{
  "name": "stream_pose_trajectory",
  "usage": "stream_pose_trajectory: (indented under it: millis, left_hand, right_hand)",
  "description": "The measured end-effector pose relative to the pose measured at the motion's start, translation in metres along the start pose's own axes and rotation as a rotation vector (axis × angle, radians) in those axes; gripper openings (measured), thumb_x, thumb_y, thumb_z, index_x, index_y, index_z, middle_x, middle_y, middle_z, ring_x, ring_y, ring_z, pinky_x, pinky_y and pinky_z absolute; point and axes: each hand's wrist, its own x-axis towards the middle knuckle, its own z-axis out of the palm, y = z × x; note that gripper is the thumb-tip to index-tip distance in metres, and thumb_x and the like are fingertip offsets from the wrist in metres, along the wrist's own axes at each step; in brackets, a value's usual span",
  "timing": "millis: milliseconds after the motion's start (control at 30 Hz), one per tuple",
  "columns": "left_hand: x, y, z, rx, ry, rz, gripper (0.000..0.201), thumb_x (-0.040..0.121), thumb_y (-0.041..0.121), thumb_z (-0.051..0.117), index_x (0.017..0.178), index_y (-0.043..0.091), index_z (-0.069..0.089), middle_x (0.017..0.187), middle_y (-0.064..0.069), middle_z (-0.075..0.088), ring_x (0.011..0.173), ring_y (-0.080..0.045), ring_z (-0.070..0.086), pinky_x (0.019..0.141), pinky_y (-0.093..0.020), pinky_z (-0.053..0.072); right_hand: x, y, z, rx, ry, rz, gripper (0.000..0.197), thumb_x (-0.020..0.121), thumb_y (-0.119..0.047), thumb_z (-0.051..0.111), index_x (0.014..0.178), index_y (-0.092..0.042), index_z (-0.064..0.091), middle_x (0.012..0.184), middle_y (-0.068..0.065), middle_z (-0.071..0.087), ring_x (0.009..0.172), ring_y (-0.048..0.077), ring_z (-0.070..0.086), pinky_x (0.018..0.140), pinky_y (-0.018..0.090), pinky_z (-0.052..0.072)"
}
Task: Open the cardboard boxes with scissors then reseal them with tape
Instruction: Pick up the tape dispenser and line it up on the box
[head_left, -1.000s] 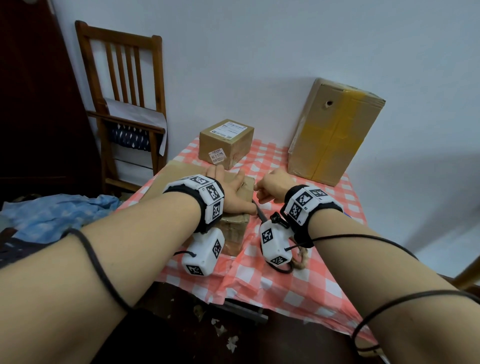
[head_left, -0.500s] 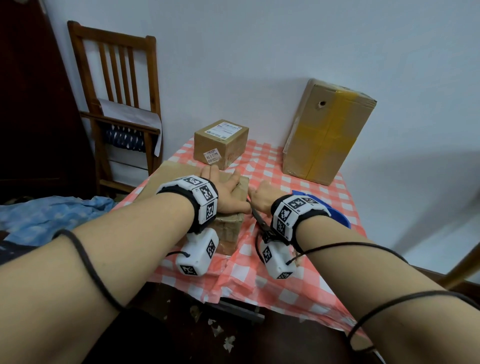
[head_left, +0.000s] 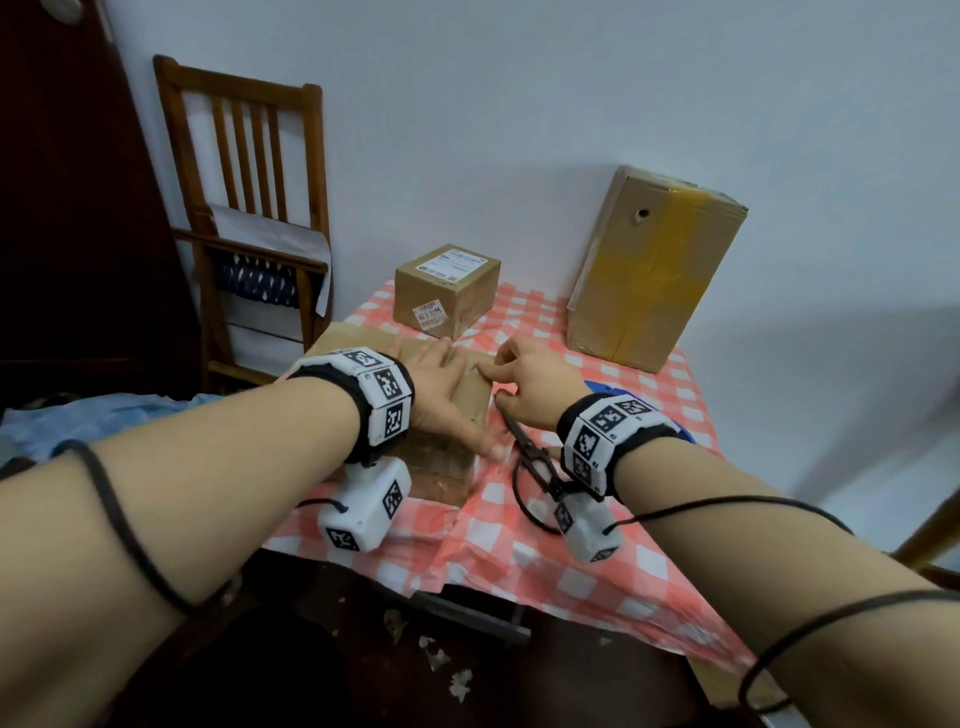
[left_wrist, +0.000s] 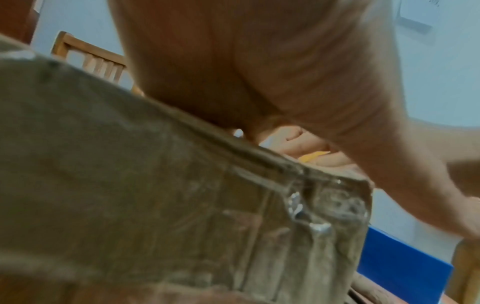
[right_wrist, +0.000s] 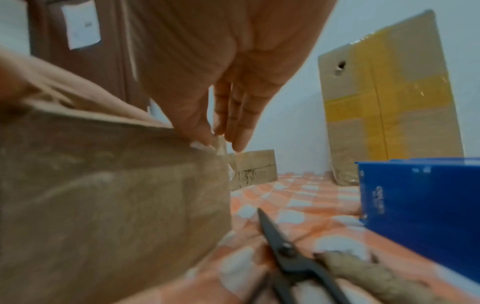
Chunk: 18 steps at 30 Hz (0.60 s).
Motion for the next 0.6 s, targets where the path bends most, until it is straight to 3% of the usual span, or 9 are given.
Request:
stream_pose_trajectory:
  millis: [67, 167, 233, 267, 333, 400, 467, 600]
  left_hand:
    - [0.0, -0.003, 0.003, 0.016, -0.014, 0.016, 0.144, 0.049, 0.09, 0.057, 0.153, 0.018, -0.01, 0.16, -0.007, -0.016, 0.147, -0.021, -0.015, 0.114, -0.049, -0.012]
    - [0.0, -0.001, 0.008, 0.052, 0.035, 0.034, 0.146, 0.049, 0.087, 0.062, 0.153, 0.014, -0.01, 0.16, -0.008, -0.014, 0.147, -0.021, -0.014, 0.115, -0.044, -0.011]
    - [-0.001, 0.0, 0.008, 0.062, 0.048, 0.034, 0.146, 0.049, 0.086, 0.063, 0.152, 0.01, -0.008, 0.16, -0.01, -0.012, 0.147, -0.022, -0.012, 0.116, -0.042, -0.011]
    - [-0.001, 0.0, 0.008, 0.061, 0.048, 0.033, 0.146, 0.05, 0.085, 0.064, 0.152, 0.008, -0.007, 0.16, -0.011, -0.012, 0.147, -0.022, -0.012, 0.117, -0.041, -0.01]
    - [-0.001, -0.001, 0.007, 0.068, 0.055, 0.039, 0.151, 0.047, 0.082, 0.069, 0.152, 0.007, -0.009, 0.16, -0.011, -0.012, 0.147, -0.023, -0.011, 0.117, -0.04, -0.009]
    - [0.0, -0.001, 0.006, 0.087, 0.049, 0.041, 0.157, 0.044, 0.078, 0.074, 0.15, 0.005, -0.015, 0.159, -0.01, -0.014, 0.147, -0.023, -0.013, 0.118, -0.039, -0.008]
    - [0.001, 0.0, 0.006, 0.103, 0.031, 0.028, 0.157, 0.045, 0.073, 0.078, 0.148, 0.004, -0.019, 0.159, -0.012, -0.017, 0.147, -0.024, -0.015, 0.12, -0.04, -0.007]
    - [0.002, 0.001, 0.007, 0.093, 0.029, 0.008, 0.155, 0.048, 0.069, 0.079, 0.148, 0.004, -0.02, 0.158, -0.012, -0.019, 0.146, -0.024, -0.016, 0.12, -0.04, -0.006]
  right_hand:
    - [-0.004, -0.002, 0.001, -0.153, 0.066, -0.108, 0.037, 0.088, -0.022, 0.063, 0.124, -0.013, 0.062, 0.123, 0.01, 0.048, 0.106, 0.027, 0.051, 0.079, 0.028, 0.042]
    - [-0.005, -0.007, 0.001, -0.268, 0.169, -0.308, 0.027, 0.067, -0.013, 0.082, 0.092, -0.008, 0.075, 0.102, 0.01, 0.065, 0.081, 0.029, 0.064, 0.054, 0.024, 0.048]
    - [-0.005, -0.015, -0.008, -0.192, 0.134, -0.277, 0.023, 0.077, -0.01, 0.07, 0.1, -0.008, 0.075, 0.112, 0.004, 0.066, 0.094, 0.025, 0.064, 0.071, 0.024, 0.051]
    - [-0.005, -0.017, -0.012, -0.08, 0.109, -0.192, 0.025, 0.083, -0.009, 0.061, 0.105, -0.008, 0.073, 0.118, 0.003, 0.065, 0.102, 0.023, 0.061, 0.085, 0.028, 0.05]
    - [-0.003, -0.02, -0.014, 0.105, 0.087, -0.024, 0.038, 0.085, -0.007, 0.053, 0.121, -0.011, 0.065, 0.13, 0.006, 0.059, 0.118, 0.024, 0.054, 0.099, 0.032, 0.043]
    - [0.0, -0.026, -0.007, 0.09, -0.073, 0.008, 0.068, 0.083, -0.008, 0.054, 0.147, -0.007, 0.031, 0.155, 0.014, 0.026, 0.142, 0.026, 0.026, 0.115, 0.033, 0.025]
    - [0.002, -0.03, 0.003, -0.012, -0.25, 0.009, 0.088, 0.083, -0.013, 0.056, 0.151, -0.004, 0.001, 0.159, 0.015, -0.005, 0.148, 0.024, -0.001, 0.118, 0.033, 0.004]
    - [0.001, -0.021, 0.001, -0.129, -0.282, -0.058, 0.09, 0.082, -0.01, 0.054, 0.151, -0.005, -0.003, 0.159, 0.014, -0.006, 0.148, 0.023, -0.004, 0.119, 0.034, -0.001]
